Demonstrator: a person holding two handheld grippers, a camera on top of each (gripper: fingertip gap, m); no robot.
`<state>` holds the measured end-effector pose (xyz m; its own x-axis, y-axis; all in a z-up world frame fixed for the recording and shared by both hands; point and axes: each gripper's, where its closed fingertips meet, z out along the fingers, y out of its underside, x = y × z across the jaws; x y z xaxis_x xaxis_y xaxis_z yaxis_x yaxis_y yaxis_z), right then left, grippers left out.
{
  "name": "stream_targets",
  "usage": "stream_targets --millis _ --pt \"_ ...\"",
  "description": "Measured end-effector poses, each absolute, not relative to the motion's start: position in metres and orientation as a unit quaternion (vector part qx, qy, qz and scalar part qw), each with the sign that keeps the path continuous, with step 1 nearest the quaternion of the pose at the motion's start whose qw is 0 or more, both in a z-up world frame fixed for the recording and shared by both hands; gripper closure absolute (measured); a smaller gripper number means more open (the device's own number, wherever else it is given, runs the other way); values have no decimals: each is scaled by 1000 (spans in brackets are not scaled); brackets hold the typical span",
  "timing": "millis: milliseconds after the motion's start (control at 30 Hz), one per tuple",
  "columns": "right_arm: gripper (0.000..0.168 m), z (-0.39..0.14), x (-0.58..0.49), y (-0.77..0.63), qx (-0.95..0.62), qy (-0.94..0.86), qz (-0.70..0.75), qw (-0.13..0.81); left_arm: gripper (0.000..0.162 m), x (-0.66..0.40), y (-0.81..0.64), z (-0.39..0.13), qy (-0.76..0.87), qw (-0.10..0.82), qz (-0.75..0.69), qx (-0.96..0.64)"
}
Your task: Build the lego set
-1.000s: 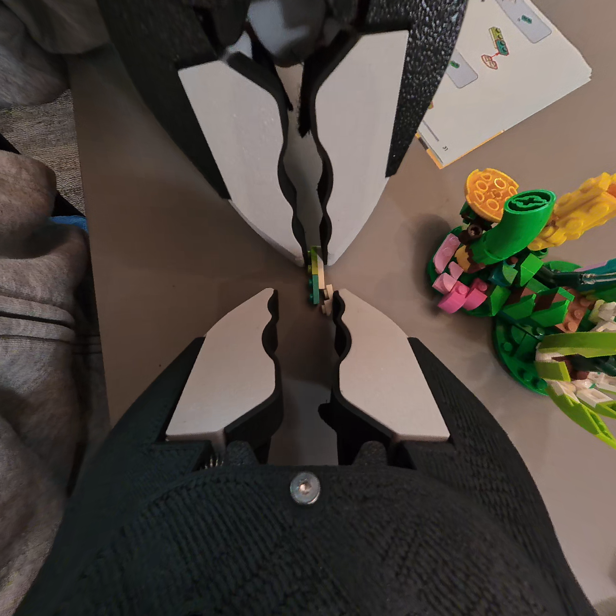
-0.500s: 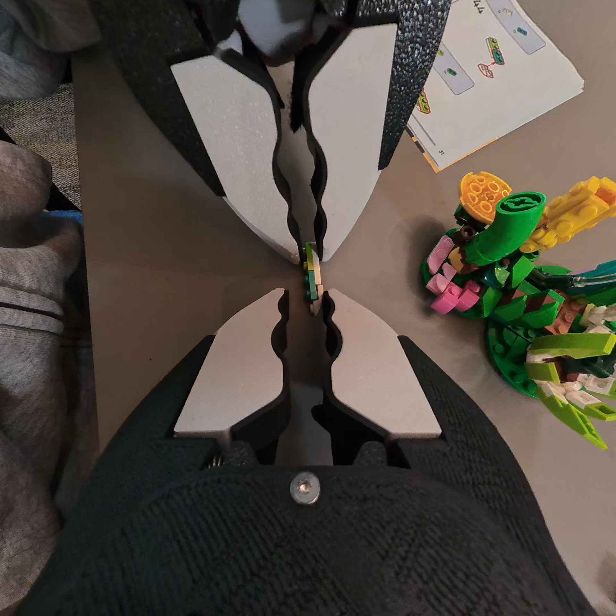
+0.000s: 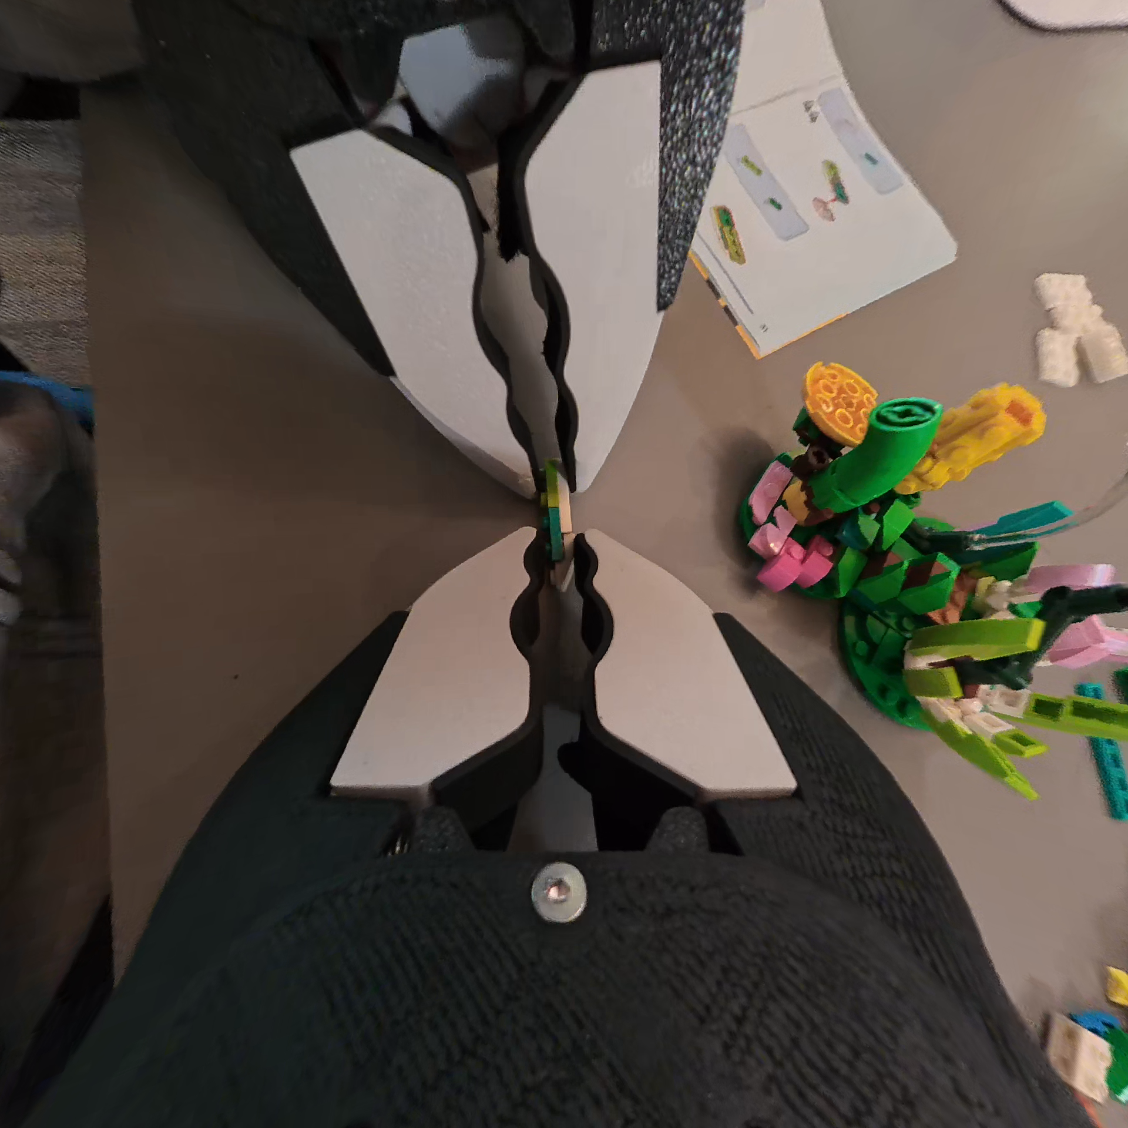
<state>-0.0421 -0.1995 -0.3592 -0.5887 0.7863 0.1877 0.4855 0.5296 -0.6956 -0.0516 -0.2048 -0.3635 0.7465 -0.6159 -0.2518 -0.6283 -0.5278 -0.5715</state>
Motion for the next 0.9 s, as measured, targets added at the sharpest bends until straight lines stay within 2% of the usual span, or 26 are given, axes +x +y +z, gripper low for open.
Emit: stream_targets --millis 233,533,633,733,900 --pt "161 -354 -41 -199 -312 -848 254 346 154 -48 -205 -359 325 390 43 -860" --pt "161 -344 -41 -196 -298 -839 260 374 153 -48 -199 -348 320 441 91 -834" --pt "161 -337 -41 -198 -297 -831 284 374 139 -48 -197 -346 332 448 115 -822" --pt "161 -332 -40 -200 -293 -829 295 373 151 -48 -194 -345 359 452 158 -801" --pt "161 -324 -39 -200 -302 -810 337 373 152 -47 -193 -337 359 470 166 -789"
